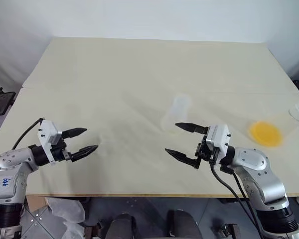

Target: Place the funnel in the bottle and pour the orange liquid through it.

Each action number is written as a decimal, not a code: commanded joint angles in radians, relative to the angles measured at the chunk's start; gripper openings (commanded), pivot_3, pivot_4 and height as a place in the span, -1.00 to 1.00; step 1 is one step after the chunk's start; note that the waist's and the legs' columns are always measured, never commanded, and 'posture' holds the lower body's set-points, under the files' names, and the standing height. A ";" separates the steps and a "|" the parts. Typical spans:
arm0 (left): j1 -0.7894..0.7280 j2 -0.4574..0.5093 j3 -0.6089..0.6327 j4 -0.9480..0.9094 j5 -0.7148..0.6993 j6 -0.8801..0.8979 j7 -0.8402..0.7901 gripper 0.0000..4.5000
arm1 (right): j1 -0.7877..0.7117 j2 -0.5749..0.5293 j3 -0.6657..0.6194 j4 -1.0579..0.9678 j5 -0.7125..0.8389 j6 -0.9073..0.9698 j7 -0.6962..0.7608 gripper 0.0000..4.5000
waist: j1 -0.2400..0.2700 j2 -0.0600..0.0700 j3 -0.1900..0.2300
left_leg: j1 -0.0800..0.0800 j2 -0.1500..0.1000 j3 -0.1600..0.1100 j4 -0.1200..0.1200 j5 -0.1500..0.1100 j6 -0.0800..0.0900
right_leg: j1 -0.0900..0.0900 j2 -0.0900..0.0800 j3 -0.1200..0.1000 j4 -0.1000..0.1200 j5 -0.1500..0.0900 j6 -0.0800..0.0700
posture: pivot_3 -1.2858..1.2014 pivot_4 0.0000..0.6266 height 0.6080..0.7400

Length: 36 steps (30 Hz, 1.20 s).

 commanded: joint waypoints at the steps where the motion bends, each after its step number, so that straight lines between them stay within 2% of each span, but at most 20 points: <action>1: 0.034 -0.001 0.014 -0.048 0.002 -0.013 0.016 0.99 | -0.012 0.006 -0.007 -0.036 0.009 -0.012 -0.009 1.00 | -0.001 0.000 0.000 | 0.000 0.000 0.000 0.000 0.000 0.000 | 0.000 0.000 0.000 0.000 0.000 0.000 | 0.03 -0.52 1.00; 8: 0.002 -0.029 0.025 0.066 0.058 -0.081 0.104 0.99 | -0.020 0.001 -0.008 -0.029 0.013 -0.011 -0.004 1.00 | -0.002 0.000 0.000 | 0.000 0.000 0.000 0.000 0.000 0.000 | 0.000 0.000 0.000 0.000 0.000 0.000 | 0.03 -0.52 1.00; 11: 0.030 -0.024 0.032 0.006 -0.011 -0.045 0.045 0.99 | -0.020 0.002 -0.008 -0.028 0.012 -0.011 -0.006 1.00 | -0.003 0.000 0.000 | 0.000 0.000 0.000 0.000 0.000 0.000 | 0.000 0.000 0.000 0.000 0.000 0.000 | 0.03 -0.52 1.00; 18: 0.171 0.070 0.068 -0.128 -0.121 0.070 -0.113 0.99 | -0.006 0.002 -0.010 -0.032 0.010 -0.015 -0.009 1.00 | -0.005 0.002 0.001 | 0.000 0.001 0.001 -0.001 0.000 0.000 | -0.001 0.000 0.000 0.000 0.000 0.000 | 0.03 -0.52 1.00; 26: 0.016 -0.048 -0.005 -0.119 -0.073 0.048 0.038 0.99 | -0.021 0.016 0.002 -0.010 0.005 -0.022 -0.006 1.00 | 0.018 0.001 0.001 | 0.000 -0.001 0.001 0.000 0.000 0.000 | 0.000 0.000 0.001 0.000 0.000 0.000 | 0.03 -0.52 1.00; 36: 0.002 -0.066 -0.051 -0.075 0.022 -0.006 0.099 0.99 | -0.012 0.021 0.005 -0.020 0.007 -0.017 -0.009 1.00 | 0.015 0.001 0.001 | 0.000 0.000 0.002 0.000 0.000 0.000 | -0.001 0.000 0.001 0.000 0.000 0.000 | 0.03 -0.52 1.00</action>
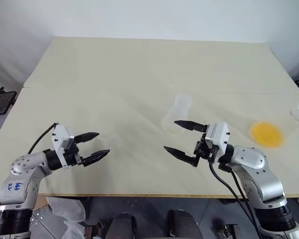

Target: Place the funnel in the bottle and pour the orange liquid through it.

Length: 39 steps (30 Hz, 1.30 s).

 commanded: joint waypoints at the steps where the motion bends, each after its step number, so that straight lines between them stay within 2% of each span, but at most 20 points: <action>1: -0.025 -0.007 0.005 0.035 0.063 -0.062 0.061 0.99 | 0.003 0.009 0.002 -0.028 0.007 -0.015 -0.002 1.00 | 0.003 0.000 0.000 | 0.000 0.000 0.000 0.000 0.000 0.000 | 0.000 0.000 0.000 0.000 0.000 0.000 | 0.03 -0.52 1.00; 6: -0.062 -0.032 -0.006 0.080 0.118 -0.087 0.140 0.99 | -0.007 0.022 0.014 -0.023 0.006 -0.016 -0.006 1.00 | 0.005 0.000 0.000 | 0.000 0.000 0.000 0.000 0.000 0.000 | 0.000 0.000 0.000 0.000 0.000 0.000 | 0.03 -0.52 1.00; 17: -0.025 -0.013 0.032 0.086 0.135 -0.109 0.164 0.99 | -0.005 0.041 0.024 -0.016 -0.003 -0.024 -0.011 1.00 | 0.005 0.000 0.000 | 0.000 0.000 0.000 0.000 0.000 0.000 | 0.000 0.000 0.000 0.000 0.000 0.000 | 0.03 -0.52 1.00; 19: -0.045 -0.029 0.046 0.082 0.095 -0.083 0.169 0.99 | -0.006 0.045 0.024 -0.015 -0.005 -0.025 -0.010 1.00 | 0.005 0.000 0.000 | 0.000 0.000 0.000 0.000 0.000 0.000 | 0.000 0.000 0.000 0.000 0.000 0.000 | 0.03 -0.52 1.00; 22: -0.016 -0.027 0.034 -0.010 -0.006 -0.035 0.074 0.99 | -0.005 0.047 0.022 -0.014 -0.008 -0.026 -0.010 1.00 | 0.005 0.000 0.000 | 0.000 0.000 0.000 0.000 0.000 0.000 | 0.000 0.000 0.000 0.000 0.000 0.000 | 0.03 -0.52 1.00; 25: 0.019 -0.015 0.029 -0.070 -0.048 0.003 0.034 0.99 | -0.002 0.048 0.018 -0.014 -0.010 -0.030 -0.011 1.00 | 0.004 0.000 0.000 | 0.000 0.000 -0.001 0.000 0.000 0.000 | 0.000 0.000 0.000 0.000 0.000 0.000 | 0.03 -0.52 1.00; 28: 0.010 -0.027 0.030 -0.082 -0.033 -0.003 0.061 0.99 | 0.000 0.049 0.018 -0.013 -0.012 -0.033 -0.012 1.00 | 0.005 0.000 0.000 | 0.000 0.000 -0.001 0.000 0.000 0.000 | 0.000 0.000 0.000 0.000 0.000 0.000 | 0.03 -0.52 1.00; 33: -0.124 -0.103 -0.036 -0.005 0.116 -0.031 0.263 0.99 | -0.002 0.054 0.022 -0.006 -0.016 -0.043 -0.015 1.00 | 0.010 0.000 0.000 | 0.000 -0.001 -0.001 0.001 0.000 0.000 | 0.001 0.000 0.000 0.000 0.000 0.000 | 0.03 -0.52 1.00; 39: -0.153 -0.113 -0.076 0.023 0.170 -0.021 0.302 0.99 | 0.005 0.043 0.015 -0.021 -0.013 -0.043 -0.006 1.00 | -0.003 0.000 0.000 | 0.000 -0.001 -0.001 -0.001 0.000 0.000 | 0.000 0.000 -0.001 0.000 0.000 0.000 | 0.03 -0.52 1.00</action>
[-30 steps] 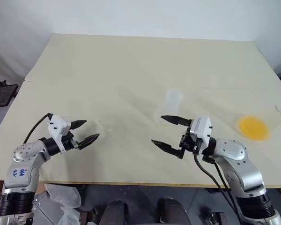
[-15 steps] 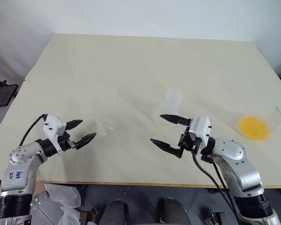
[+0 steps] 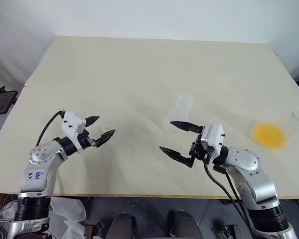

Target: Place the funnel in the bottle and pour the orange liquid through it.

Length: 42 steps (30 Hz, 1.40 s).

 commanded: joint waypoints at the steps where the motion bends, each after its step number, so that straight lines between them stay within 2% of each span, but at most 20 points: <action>1: 0.002 0.017 -0.002 0.000 0.027 -0.003 0.010 0.99 | 0.006 -0.018 -0.016 -0.038 0.012 -0.018 0.012 1.00 | -0.003 0.000 0.000 | 0.000 0.000 0.000 0.000 0.000 0.000 | 0.000 0.000 0.000 0.000 0.000 0.000 | 0.03 -0.52 1.00; 9: 0.012 0.065 0.028 0.015 0.037 0.016 0.009 0.99 | 0.008 -0.049 -0.029 -0.041 0.020 -0.020 0.024 1.00 | 0.006 0.000 0.000 | 0.000 0.000 0.000 0.001 0.000 0.000 | 0.000 0.000 0.000 0.000 0.000 0.000 | 0.03 -0.52 1.00; 10: 0.013 0.075 0.033 0.016 0.040 0.024 0.013 0.91 | 0.006 -0.048 -0.028 -0.039 0.019 -0.021 0.024 1.00 | 0.006 0.000 0.000 | 0.000 0.000 0.000 0.001 0.000 0.000 | 0.000 0.000 0.000 0.000 0.000 0.000 | 0.03 -0.52 1.00; 12: 0.013 0.091 0.046 0.020 0.050 0.036 0.030 0.71 | 0.003 -0.043 -0.024 -0.034 0.017 -0.023 0.023 1.00 | 0.006 0.000 0.000 | 0.000 0.000 0.000 0.001 0.000 0.000 | 0.000 0.000 0.000 0.000 0.000 0.000 | 0.03 -0.52 1.00; 24: 0.021 0.110 0.058 0.003 0.019 0.120 -0.002 -0.98 | 0.004 -0.040 -0.030 -0.030 0.013 -0.026 0.009 1.00 | 0.006 0.000 0.000 | 0.000 0.000 0.000 0.001 0.000 0.000 | 0.000 0.000 0.000 0.000 0.000 0.000 | 0.03 -0.52 1.00; 28: -0.021 0.112 0.100 0.026 -0.080 0.141 -0.092 -0.99 | 0.026 -0.062 -0.062 -0.056 0.023 -0.019 0.005 1.00 | 0.006 0.000 0.000 | 0.000 0.000 0.000 0.001 0.000 0.000 | 0.000 0.000 0.000 0.000 0.000 0.000 | 0.03 -0.52 1.00; 32: -0.119 0.163 0.113 0.031 -0.180 0.241 -0.180 -0.99 | 0.065 -0.085 -0.123 -0.102 0.049 0.000 -0.014 1.00 | 0.010 0.000 0.000 | -0.001 0.000 0.000 0.001 0.000 0.000 | 0.000 0.000 0.000 0.000 0.000 0.000 | 0.03 -0.52 1.00; 35: -0.257 0.205 0.074 0.051 -0.233 0.395 -0.198 -0.99 | 0.104 -0.100 -0.198 -0.148 0.074 0.024 -0.057 1.00 | 0.013 0.000 0.000 | -0.001 0.000 -0.002 0.002 0.000 0.000 | 0.001 0.000 0.000 0.000 0.000 0.000 | 0.03 -0.52 1.00; 38: -0.447 0.245 -0.034 0.057 -0.254 0.499 -0.302 -0.99 | 0.163 -0.104 -0.297 -0.187 0.076 0.023 -0.109 1.00 | 0.015 0.000 0.000 | -0.001 -0.001 -0.002 0.002 0.000 0.000 | 0.001 0.000 0.000 0.000 0.000 0.000 | 0.03 -0.52 1.00; 42: -0.695 0.204 -0.132 0.143 -0.272 0.615 -0.366 -0.99 | 0.233 -0.092 -0.380 -0.217 0.081 0.014 -0.163 1.00 | 0.013 0.000 0.000 | -0.002 -0.002 0.002 0.001 0.000 0.000 | 0.001 0.000 -0.001 0.000 0.000 0.000 | 0.03 -0.52 1.00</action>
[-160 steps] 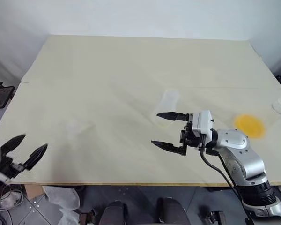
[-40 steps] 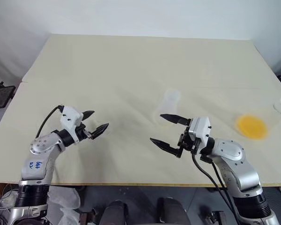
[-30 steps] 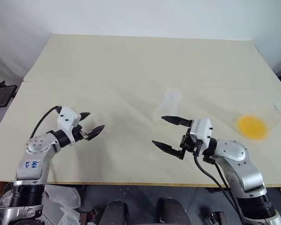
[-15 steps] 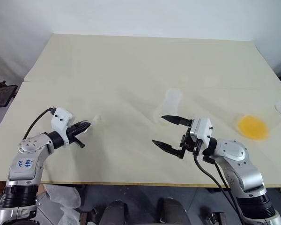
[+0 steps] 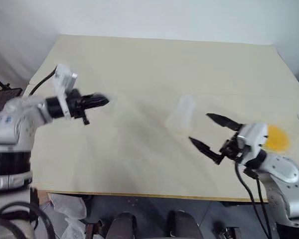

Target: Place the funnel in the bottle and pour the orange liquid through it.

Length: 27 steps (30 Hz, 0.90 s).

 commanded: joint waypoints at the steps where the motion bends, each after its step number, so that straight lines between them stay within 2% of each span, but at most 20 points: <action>1: -0.158 -0.037 -0.083 0.067 -0.009 0.076 -0.055 -0.99 | 0.040 0.012 -0.076 -0.057 0.019 -0.019 -0.052 1.00 | -0.004 0.000 0.000 | 0.000 0.000 0.001 0.000 0.000 0.000 | 0.000 0.000 0.000 0.000 0.000 0.000 | 0.03 -0.52 1.00; 6: -0.405 -0.148 -0.214 0.217 0.011 0.184 -0.129 -0.99 | 0.109 0.047 -0.112 -0.063 -0.003 -0.046 -0.099 1.00 | -0.006 0.000 0.000 | 0.001 0.001 0.005 0.000 0.000 0.000 | -0.001 0.001 0.001 0.000 0.000 0.000 | 0.03 -0.52 1.00; 13: -0.619 -0.244 -0.336 0.388 0.052 0.342 -0.188 -0.99 | 0.146 0.088 -0.048 -0.082 -0.052 -0.075 -0.141 1.00 | -0.008 0.000 0.000 | 0.001 0.001 0.008 -0.001 0.000 0.000 | -0.002 0.001 0.003 0.000 0.000 0.000 | 0.03 -0.52 1.00; 20: -0.690 -0.330 -0.441 0.535 0.165 0.312 -0.200 -0.99 | 0.163 0.126 0.002 -0.093 -0.085 -0.096 -0.175 1.00 | -0.006 0.001 0.000 | 0.001 0.001 0.008 0.000 0.000 0.000 | -0.002 0.001 0.004 0.000 0.000 0.000 | 0.03 -0.52 1.00; 27: -0.721 -0.415 -0.461 0.658 0.252 0.239 -0.200 -0.99 | 0.174 0.141 0.021 -0.107 -0.097 -0.104 -0.195 1.00 | -0.005 0.001 0.000 | 0.000 0.001 0.008 0.000 0.000 0.000 | -0.003 0.001 0.004 0.000 0.000 0.000 | 0.03 -0.52 1.00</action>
